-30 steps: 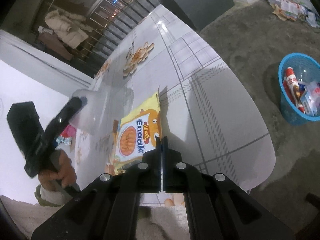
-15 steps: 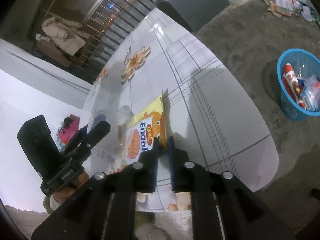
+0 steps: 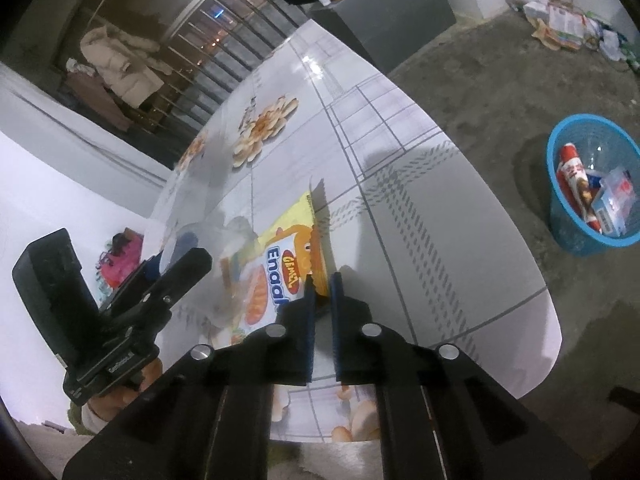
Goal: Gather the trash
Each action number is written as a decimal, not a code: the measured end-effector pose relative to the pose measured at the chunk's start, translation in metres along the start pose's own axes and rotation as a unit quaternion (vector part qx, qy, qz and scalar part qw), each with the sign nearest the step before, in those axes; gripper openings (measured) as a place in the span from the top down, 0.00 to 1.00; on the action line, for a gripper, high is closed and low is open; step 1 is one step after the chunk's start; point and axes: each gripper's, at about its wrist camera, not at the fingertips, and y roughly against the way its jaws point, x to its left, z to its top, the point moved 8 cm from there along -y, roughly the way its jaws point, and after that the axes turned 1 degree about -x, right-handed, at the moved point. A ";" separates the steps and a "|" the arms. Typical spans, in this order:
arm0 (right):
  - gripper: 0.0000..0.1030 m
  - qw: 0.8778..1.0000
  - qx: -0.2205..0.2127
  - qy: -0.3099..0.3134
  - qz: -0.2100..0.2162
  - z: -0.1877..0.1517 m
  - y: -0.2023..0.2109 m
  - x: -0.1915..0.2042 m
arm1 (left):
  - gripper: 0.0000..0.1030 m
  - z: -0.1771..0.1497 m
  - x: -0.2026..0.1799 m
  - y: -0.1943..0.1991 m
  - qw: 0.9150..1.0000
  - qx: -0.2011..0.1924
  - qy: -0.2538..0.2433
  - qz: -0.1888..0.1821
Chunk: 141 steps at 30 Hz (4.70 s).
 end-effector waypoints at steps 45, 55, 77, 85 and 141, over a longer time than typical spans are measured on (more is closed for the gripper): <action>1.00 0.959 -0.212 -0.184 -0.048 0.037 0.114 -0.165 | 0.38 0.128 -0.160 -0.073 0.986 0.006 -0.119 -0.117; 1.00 0.911 -0.246 -0.323 -0.073 0.060 0.098 -0.294 | 0.38 0.143 -0.279 -0.207 0.965 0.104 -0.171 -0.171; 0.55 0.876 -0.211 -0.403 -0.158 0.023 0.052 -0.398 | 0.22 0.138 -0.311 -0.301 0.965 0.150 -0.159 -0.146; 0.47 0.904 -0.251 -0.285 -0.196 0.052 0.105 -0.319 | 0.17 0.179 -0.275 -0.173 0.969 0.055 -0.149 -0.187; 0.08 0.915 -0.123 0.160 -0.350 -0.022 0.080 -0.056 | 0.05 -0.025 -0.021 0.058 0.967 0.057 0.098 0.230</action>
